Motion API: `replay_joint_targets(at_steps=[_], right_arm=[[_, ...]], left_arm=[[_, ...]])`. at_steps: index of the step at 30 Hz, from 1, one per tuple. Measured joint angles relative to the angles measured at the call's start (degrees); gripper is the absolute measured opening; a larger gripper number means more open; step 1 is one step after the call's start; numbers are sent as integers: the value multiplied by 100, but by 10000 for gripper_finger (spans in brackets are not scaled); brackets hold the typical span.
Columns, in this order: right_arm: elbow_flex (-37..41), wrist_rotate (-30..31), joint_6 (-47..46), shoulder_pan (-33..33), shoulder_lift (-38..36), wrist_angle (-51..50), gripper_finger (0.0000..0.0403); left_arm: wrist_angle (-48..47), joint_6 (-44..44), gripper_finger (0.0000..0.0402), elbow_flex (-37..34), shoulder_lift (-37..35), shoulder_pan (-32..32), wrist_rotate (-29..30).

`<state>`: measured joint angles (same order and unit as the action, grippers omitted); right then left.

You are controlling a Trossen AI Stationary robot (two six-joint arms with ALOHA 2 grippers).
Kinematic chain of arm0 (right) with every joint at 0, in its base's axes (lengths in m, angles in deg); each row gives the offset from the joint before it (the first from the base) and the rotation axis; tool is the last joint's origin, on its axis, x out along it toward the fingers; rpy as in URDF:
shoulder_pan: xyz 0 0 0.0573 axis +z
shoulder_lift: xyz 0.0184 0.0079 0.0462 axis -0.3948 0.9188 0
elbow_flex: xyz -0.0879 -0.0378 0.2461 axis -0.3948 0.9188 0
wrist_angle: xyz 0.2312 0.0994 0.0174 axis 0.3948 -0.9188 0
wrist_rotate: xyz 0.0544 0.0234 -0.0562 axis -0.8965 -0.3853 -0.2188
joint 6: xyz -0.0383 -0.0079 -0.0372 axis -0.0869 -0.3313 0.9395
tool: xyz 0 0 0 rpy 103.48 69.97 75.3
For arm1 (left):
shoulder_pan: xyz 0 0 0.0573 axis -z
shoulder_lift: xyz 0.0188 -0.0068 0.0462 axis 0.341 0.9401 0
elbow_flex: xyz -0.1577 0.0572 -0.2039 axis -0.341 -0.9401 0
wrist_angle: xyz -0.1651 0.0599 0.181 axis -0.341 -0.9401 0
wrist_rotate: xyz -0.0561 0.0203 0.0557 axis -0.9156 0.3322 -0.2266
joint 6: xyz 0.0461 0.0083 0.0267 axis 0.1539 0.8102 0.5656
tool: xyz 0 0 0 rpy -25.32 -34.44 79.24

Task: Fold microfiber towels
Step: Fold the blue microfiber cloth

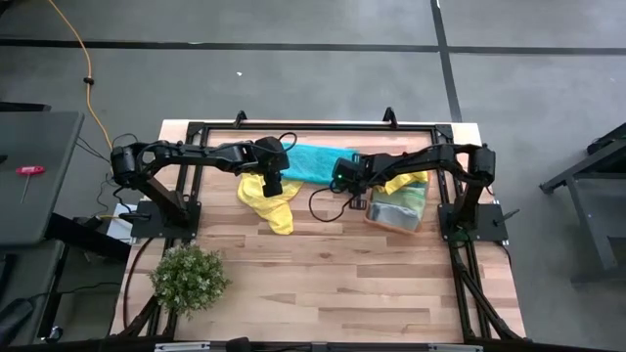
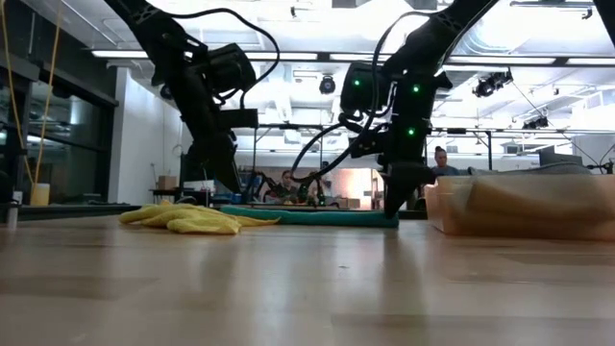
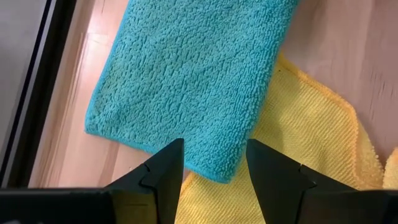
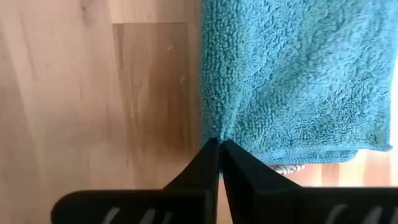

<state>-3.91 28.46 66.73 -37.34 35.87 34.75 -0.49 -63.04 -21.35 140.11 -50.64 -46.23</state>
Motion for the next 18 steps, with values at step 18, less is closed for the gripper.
replay_joint_targets(at_steps=[18], right_arm=[[-9,-320,-511,670,-234,-304,1]], left_arm=[[-4,26,163,0,0,0,185]])
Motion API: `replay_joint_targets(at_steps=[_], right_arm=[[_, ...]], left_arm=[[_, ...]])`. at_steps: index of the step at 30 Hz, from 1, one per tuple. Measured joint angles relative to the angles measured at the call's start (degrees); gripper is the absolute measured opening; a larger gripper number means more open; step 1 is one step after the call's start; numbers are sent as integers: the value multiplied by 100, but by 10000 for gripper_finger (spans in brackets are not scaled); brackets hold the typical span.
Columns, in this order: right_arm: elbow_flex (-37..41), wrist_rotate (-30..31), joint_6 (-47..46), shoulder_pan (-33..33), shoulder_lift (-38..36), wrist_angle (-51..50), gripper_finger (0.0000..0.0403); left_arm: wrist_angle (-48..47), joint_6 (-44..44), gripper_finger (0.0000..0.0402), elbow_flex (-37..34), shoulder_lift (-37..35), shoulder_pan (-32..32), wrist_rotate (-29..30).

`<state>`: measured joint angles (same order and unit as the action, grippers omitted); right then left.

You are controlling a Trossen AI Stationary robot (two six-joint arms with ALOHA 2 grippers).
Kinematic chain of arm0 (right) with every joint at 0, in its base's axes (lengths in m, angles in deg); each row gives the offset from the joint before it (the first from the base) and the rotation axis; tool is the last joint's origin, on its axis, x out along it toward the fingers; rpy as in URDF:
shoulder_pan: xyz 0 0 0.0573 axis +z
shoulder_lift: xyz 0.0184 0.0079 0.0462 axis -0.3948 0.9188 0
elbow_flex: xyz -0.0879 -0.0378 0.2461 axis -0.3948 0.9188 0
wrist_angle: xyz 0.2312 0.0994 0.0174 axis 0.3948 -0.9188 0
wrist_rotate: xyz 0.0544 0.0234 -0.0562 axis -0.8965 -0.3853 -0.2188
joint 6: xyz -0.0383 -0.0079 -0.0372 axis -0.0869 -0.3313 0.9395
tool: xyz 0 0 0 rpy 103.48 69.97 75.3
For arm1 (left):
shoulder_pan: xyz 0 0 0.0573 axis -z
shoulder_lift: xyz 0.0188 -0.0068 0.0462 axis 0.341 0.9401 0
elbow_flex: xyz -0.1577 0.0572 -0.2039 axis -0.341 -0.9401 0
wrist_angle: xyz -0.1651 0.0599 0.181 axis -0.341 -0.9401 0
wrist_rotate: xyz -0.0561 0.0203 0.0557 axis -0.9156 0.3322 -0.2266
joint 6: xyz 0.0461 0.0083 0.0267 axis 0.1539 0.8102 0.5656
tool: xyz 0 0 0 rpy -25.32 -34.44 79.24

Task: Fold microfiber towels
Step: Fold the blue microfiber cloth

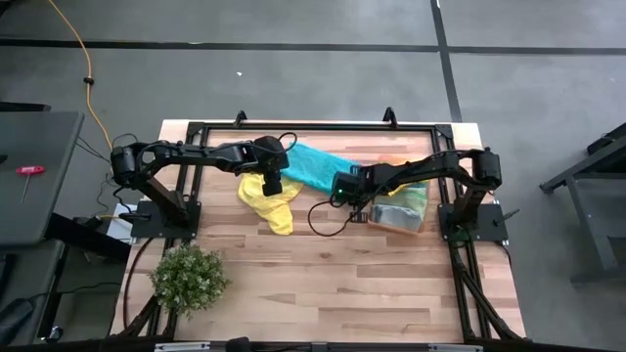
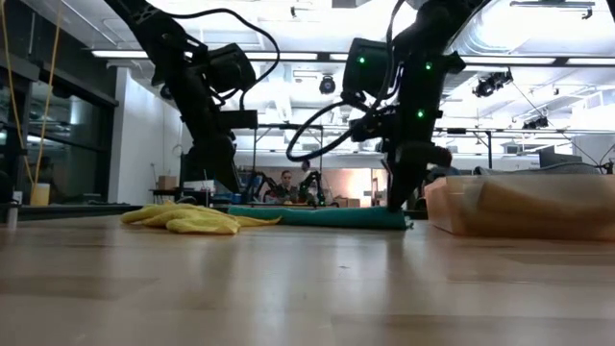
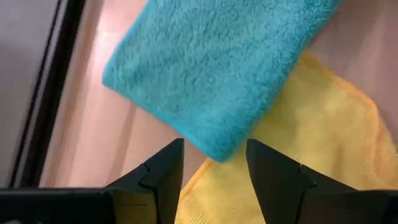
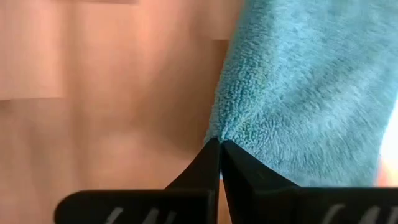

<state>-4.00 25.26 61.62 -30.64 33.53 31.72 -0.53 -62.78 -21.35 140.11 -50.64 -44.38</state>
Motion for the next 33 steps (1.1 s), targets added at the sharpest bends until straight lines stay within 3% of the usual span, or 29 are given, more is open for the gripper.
replay_joint_targets(at_steps=[2,7,11,21,29,33], right_arm=[[0,-266,-47,7,0,-77,1],[0,-283,-216,-21,-1,-122,1],[0,-283,-213,-21,0,-57,0],[0,-292,-200,-22,0,-15,0],[0,-303,-203,-21,0,-17,0],[2,-303,-209,-21,0,-40,0]], left_arm=[[-21,34,163,0,0,0,-146],[-2,101,163,0,0,0,-626],[84,365,163,9,127,1,-677],[637,1314,163,26,1058,61,306],[832,1390,163,0,1025,162,320],[270,1394,163,5,955,197,803]])
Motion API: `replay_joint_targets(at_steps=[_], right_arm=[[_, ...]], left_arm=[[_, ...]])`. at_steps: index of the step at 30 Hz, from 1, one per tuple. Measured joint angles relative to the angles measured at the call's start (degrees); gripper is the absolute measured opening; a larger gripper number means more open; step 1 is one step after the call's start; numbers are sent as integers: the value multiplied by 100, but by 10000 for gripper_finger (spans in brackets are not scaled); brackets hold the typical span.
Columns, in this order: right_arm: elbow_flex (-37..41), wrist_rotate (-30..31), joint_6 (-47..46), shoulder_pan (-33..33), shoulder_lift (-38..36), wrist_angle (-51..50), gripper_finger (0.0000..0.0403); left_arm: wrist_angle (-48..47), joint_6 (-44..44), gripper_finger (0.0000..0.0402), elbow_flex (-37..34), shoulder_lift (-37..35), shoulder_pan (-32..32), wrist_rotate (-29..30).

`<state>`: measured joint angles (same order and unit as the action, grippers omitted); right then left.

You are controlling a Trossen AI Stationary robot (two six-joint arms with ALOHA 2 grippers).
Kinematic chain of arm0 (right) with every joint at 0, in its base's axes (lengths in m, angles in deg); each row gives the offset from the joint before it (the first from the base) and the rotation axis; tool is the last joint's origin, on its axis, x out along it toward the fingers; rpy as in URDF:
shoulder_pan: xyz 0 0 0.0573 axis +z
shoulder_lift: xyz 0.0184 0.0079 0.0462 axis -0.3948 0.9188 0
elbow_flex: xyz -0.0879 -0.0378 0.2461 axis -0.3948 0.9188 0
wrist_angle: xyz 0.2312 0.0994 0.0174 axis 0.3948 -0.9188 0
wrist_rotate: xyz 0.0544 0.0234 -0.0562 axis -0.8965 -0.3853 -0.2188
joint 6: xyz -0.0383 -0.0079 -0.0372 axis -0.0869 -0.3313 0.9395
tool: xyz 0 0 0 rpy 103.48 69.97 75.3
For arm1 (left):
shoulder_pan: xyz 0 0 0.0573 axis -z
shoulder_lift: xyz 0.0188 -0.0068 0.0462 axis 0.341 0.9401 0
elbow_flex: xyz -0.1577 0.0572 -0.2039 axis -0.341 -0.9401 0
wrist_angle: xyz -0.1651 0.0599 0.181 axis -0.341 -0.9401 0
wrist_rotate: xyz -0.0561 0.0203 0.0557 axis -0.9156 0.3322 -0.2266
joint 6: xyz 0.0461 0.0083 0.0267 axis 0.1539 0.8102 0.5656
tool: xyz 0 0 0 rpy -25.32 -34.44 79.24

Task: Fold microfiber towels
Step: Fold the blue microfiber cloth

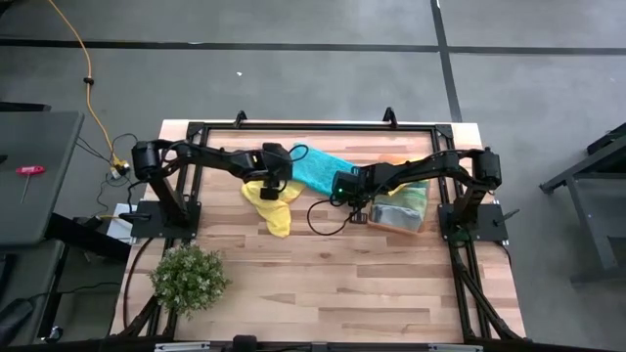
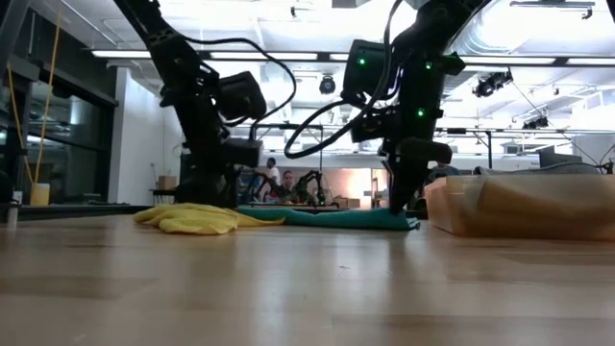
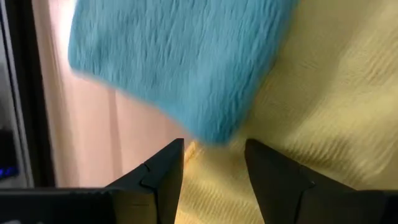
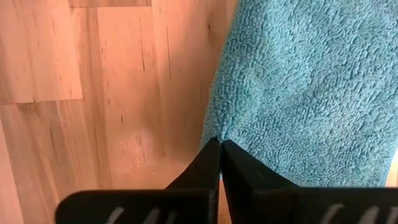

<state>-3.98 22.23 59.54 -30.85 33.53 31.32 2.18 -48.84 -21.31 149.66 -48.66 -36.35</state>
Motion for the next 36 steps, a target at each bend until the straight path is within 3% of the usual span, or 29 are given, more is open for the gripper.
replay_joint_targets(at_steps=[7,13,19,22,30,36], right_arm=[[0,2,2,0,0,-18,0],[0,4,0,0,0,-3,0],[2,4,20,-2,0,7,0],[2,7,69,-2,0,9,0],[4,9,8,-2,0,29,0],[4,9,-24,-2,0,35,0]], left_arm=[[-1301,-204,163,22,-33,-133,535],[-1540,-5,163,-23,19,-550,2284],[-1580,-347,163,43,13,-1008,3188],[-1715,-715,163,204,-105,-1008,2765],[-1017,-926,163,311,-484,-506,242],[480,-1057,161,291,-418,-134,-370]])
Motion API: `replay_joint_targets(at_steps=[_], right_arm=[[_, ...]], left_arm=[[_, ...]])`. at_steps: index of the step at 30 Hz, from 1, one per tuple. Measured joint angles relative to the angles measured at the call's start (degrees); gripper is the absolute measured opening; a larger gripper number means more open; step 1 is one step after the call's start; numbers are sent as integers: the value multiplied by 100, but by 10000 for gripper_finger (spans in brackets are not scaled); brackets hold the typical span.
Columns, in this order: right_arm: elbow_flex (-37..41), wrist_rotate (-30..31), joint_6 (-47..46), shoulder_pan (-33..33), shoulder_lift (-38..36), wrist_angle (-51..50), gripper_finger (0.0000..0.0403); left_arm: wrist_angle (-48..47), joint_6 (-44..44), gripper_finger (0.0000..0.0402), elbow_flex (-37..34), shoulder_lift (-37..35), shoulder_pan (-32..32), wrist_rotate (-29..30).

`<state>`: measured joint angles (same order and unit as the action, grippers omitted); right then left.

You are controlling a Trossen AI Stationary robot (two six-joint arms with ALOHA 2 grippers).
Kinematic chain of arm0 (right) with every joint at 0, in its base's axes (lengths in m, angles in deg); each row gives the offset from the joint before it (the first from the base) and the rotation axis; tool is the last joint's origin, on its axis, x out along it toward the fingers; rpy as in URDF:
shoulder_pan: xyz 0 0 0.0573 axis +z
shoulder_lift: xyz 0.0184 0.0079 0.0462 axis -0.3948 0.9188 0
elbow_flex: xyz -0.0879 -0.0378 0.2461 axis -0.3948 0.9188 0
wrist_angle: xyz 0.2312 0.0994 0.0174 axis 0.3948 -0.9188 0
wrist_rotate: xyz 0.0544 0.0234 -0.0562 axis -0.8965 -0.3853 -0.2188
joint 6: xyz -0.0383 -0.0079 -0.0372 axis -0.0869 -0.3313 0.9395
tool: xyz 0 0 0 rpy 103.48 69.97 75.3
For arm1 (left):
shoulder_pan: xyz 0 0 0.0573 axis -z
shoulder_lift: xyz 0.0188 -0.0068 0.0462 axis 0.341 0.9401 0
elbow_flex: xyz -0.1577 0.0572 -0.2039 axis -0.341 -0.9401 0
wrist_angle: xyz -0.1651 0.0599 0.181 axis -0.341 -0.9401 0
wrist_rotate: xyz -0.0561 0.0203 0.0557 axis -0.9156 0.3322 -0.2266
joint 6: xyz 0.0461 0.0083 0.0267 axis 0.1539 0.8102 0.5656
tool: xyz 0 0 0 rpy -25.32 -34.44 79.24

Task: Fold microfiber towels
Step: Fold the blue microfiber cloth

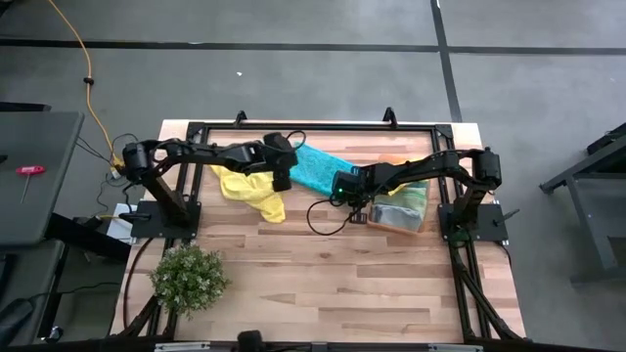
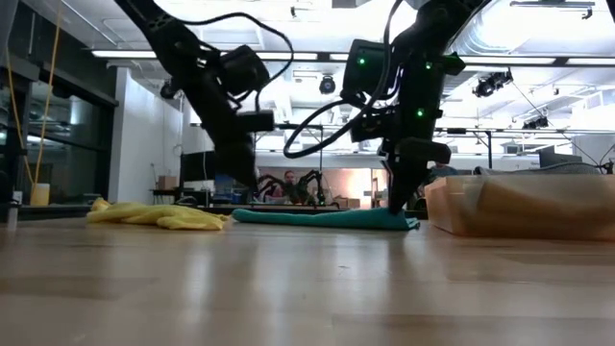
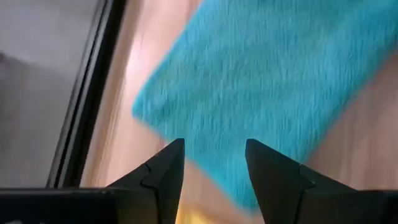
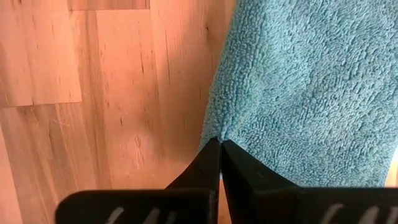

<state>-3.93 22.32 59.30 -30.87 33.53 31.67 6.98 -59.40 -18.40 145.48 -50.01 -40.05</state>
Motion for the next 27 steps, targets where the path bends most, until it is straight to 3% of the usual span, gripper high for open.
replay_joint_targets(at_steps=[5,13,21,27], right_arm=[[0,-2,-12,0,0,11,0],[0,-2,23,0,0,33,0],[0,254,34,0,0,40,0],[0,79,-7,1,0,13,0]], left_arm=[[311,-35,126,-7,337,105,-83],[215,-471,9,8,959,139,-28],[-990,-1798,2,21,871,664,416],[-1565,-2929,1,0,726,1321,654]])
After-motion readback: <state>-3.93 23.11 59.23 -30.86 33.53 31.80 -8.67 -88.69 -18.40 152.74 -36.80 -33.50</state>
